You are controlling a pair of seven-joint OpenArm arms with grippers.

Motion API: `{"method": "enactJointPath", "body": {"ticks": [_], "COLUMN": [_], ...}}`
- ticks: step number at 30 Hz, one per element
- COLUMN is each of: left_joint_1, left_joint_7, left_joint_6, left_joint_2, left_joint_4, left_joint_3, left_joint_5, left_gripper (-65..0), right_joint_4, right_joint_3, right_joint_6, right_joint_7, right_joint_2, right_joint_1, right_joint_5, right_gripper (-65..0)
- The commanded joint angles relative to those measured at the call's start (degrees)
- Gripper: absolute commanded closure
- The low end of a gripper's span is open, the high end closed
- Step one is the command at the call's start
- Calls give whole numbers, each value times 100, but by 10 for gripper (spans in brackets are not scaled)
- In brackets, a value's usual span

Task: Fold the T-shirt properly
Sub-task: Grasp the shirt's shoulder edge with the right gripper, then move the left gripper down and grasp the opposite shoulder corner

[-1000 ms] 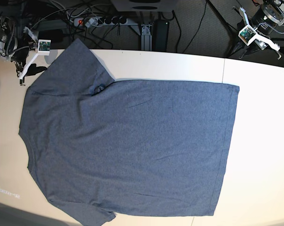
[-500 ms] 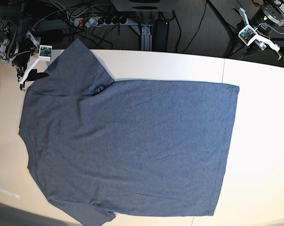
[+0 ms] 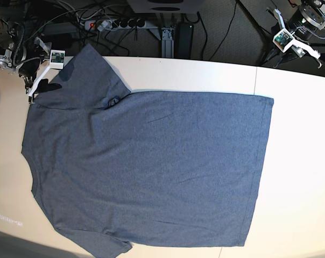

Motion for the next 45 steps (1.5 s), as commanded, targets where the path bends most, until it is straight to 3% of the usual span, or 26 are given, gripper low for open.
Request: {"method": "enactJointPath", "body": {"ticks": [1, 11, 22, 29, 30, 34, 38, 45], "left_joint_1": [50, 50, 50, 50, 48, 13, -262, -684], "left_joint_7": [-101, -57, -127, -144, -144, -133, 107, 107], "left_joint_6": [136, 136, 136, 138, 140, 201, 221, 144], "left_joint_2": [-66, -66, -81, -446, -531, -835, -1060, -1598], "left_joint_4": [79, 79, 83, 317, 350, 380, 378, 378], "left_joint_3": [-39, -39, -39, -39, -39, -39, -39, 28], "left_joint_5": [-22, 81, 286, 619, 643, 758, 793, 844], "left_gripper": [-195, -195, -195, -195, -195, -195, -195, -195], "right_joint_4": [-15, -122, -750, -1246, -1272, -1303, -1303, -1305], "right_joint_3": [-109, -267, -1309, -1399, -1399, -1399, -1399, -1397], "right_joint_6": [544, 560, 557, 560, 560, 557, 555, 557], "right_joint_7": [-17, -20, -24, -20, -22, -17, 70, 85], "right_joint_2": [-42, -457, -505, -793, -824, -861, -861, -861], "right_joint_1": [-81, 498, 1532, 1727, 1727, 1727, 1727, 1727], "right_joint_5": [26, 160, 155, 157, 155, 155, 155, 157], "right_gripper": [-358, -358, -358, -355, -343, -196, -1, 0]}}
